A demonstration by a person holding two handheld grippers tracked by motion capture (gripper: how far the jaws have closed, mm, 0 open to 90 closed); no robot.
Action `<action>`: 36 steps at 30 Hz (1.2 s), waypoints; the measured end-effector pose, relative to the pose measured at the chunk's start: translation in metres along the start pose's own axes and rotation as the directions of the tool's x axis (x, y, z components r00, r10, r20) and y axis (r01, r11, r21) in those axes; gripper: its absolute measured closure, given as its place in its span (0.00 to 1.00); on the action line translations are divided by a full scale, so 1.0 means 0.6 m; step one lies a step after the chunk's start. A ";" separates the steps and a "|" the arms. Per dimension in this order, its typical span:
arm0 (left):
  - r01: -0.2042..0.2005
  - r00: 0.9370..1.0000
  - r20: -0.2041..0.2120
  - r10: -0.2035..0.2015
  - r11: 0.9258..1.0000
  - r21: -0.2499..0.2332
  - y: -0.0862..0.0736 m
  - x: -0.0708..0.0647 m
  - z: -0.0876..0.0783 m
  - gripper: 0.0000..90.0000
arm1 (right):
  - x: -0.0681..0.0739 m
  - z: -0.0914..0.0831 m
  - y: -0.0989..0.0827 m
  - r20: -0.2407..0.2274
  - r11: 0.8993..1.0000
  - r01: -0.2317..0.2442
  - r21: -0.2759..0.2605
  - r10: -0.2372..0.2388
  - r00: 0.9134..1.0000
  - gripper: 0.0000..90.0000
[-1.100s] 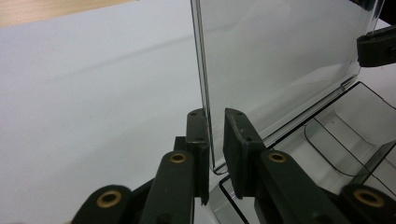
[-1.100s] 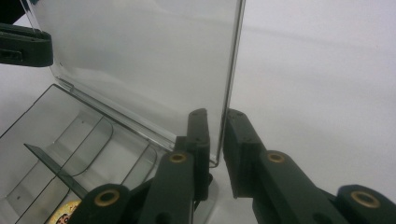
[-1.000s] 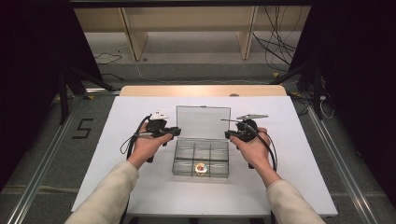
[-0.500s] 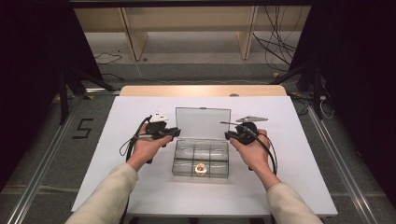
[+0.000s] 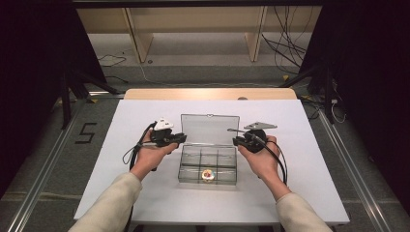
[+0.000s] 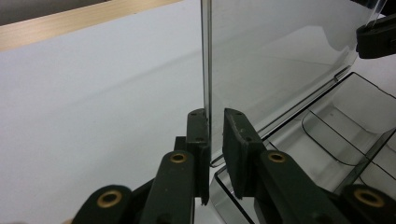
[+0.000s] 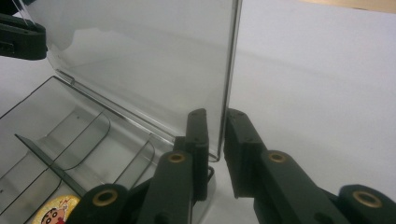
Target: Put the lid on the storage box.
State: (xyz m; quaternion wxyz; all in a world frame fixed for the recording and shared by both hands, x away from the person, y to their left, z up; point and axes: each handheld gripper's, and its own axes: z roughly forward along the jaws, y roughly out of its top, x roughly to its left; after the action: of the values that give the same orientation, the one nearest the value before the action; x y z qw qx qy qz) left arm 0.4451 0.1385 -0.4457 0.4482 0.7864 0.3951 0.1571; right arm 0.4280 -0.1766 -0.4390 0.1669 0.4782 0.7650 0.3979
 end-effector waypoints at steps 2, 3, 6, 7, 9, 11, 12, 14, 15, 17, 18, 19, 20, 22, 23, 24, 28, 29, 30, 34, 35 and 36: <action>-0.009 1.000 0.000 0.009 1.000 0.001 -0.001 -0.001 -0.002 0.89 | 0.001 -0.001 -0.001 -0.002 1.000 0.002 -0.003 -0.002 1.000 0.89; -0.013 1.000 0.002 0.013 1.000 0.001 -0.002 -0.001 -0.003 0.89 | 0.001 -0.002 -0.002 -0.002 1.000 0.002 -0.006 -0.002 1.000 0.89; -0.035 0.999 -0.001 0.035 0.999 -0.001 -0.003 -0.003 -0.005 0.89 | 0.003 -0.004 -0.005 0.000 1.000 0.005 -0.014 -0.005 1.000 0.89; -0.037 0.999 -0.002 0.037 0.999 -0.004 -0.003 -0.004 -0.006 0.89 | 0.003 -0.005 -0.006 0.001 1.000 0.007 -0.015 -0.007 1.000 0.89; -0.042 0.999 -0.003 0.042 0.999 -0.011 -0.005 -0.005 -0.007 0.89 | 0.005 -0.006 -0.008 0.005 1.000 0.013 -0.019 -0.013 1.000 0.89; -0.050 0.999 -0.004 0.050 0.999 -0.011 -0.006 -0.006 -0.009 0.89 | 0.006 -0.008 -0.009 0.005 1.000 0.015 -0.022 -0.015 1.000 0.89; -0.050 0.999 -0.004 0.050 0.999 -0.013 -0.007 -0.007 -0.009 0.89 | 0.006 -0.008 -0.010 0.004 1.000 0.013 -0.023 -0.012 1.000 0.89; -0.054 0.999 -0.006 0.054 0.998 -0.018 -0.008 -0.008 -0.010 0.89 | 0.006 -0.010 -0.012 0.003 1.000 0.015 -0.027 -0.015 1.000 0.89; -0.062 0.998 -0.007 0.062 0.998 -0.014 -0.009 -0.008 -0.012 0.89 | 0.006 -0.010 -0.013 0.003 1.000 0.014 -0.028 -0.014 1.000 0.89; -0.062 0.998 -0.009 0.062 0.998 -0.021 -0.010 -0.010 -0.013 0.89 | 0.007 -0.011 -0.014 0.004 0.999 0.014 -0.033 -0.014 1.000 0.89; -0.064 0.998 -0.010 0.064 0.998 -0.022 -0.011 -0.011 -0.014 0.89 | 0.007 -0.011 -0.015 0.004 0.999 0.015 -0.037 -0.015 1.000 0.89; -0.070 0.998 -0.010 0.070 0.997 -0.020 -0.012 -0.011 -0.015 0.89 | 0.008 -0.012 -0.016 0.004 0.999 0.015 -0.036 -0.015 1.000 0.89; -0.069 0.998 -0.010 0.069 0.997 -0.025 -0.013 -0.011 -0.015 0.89 | 0.009 -0.013 -0.018 0.004 0.999 0.013 -0.037 -0.013 1.000 0.89; -0.067 0.998 -0.010 0.067 0.997 -0.030 -0.015 -0.012 -0.017 0.89 | 0.009 -0.014 -0.019 0.004 0.999 0.018 -0.041 -0.017 1.000 0.89; -0.066 0.998 -0.010 0.066 0.997 -0.031 -0.016 -0.013 -0.017 0.89 | 0.009 -0.014 -0.020 0.004 0.999 0.018 -0.041 -0.017 1.000 0.89; -0.070 0.997 -0.012 0.070 0.997 -0.029 -0.017 -0.013 -0.018 0.89 | 0.010 -0.015 -0.020 0.004 0.999 0.019 -0.042 -0.019 1.000 0.89; -0.085 0.996 -0.019 0.084 0.996 -0.033 -0.019 -0.017 -0.020 0.89 | 0.011 -0.017 -0.023 0.003 0.999 0.020 -0.046 -0.020 1.000 0.89; -0.088 0.996 -0.021 0.088 0.996 -0.034 -0.020 -0.018 -0.021 0.89 | 0.011 -0.017 -0.024 0.003 0.999 0.020 -0.047 -0.020 1.000 0.89; -0.085 0.996 -0.023 0.084 0.996 -0.039 -0.021 -0.019 -0.021 0.89 | 0.012 -0.018 -0.025 0.003 0.999 0.018 -0.049 -0.018 1.000 0.89; -0.092 0.996 -0.024 0.091 0.995 -0.039 -0.025 -0.020 -0.025 0.89 | 0.013 -0.019 -0.029 0.004 0.998 0.019 -0.058 -0.019 1.000 0.89; -0.097 0.995 -0.025 0.096 0.995 -0.040 -0.026 -0.021 -0.025 0.89 | 0.014 -0.020 -0.029 0.003 0.998 0.020 -0.056 -0.020 1.000 0.89; -0.098 0.995 -0.025 0.097 0.994 -0.042 -0.026 -0.021 -0.026 0.89 | 0.014 -0.020 -0.030 0.003 0.998 0.021 -0.058 -0.021 1.000 0.89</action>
State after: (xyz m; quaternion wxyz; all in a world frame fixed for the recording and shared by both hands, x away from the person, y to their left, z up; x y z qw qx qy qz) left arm 0.4200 0.1423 -0.4489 0.4521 0.7930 0.3580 0.1964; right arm 0.4055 -0.1789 -0.4442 0.1858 0.4656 0.7580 0.4174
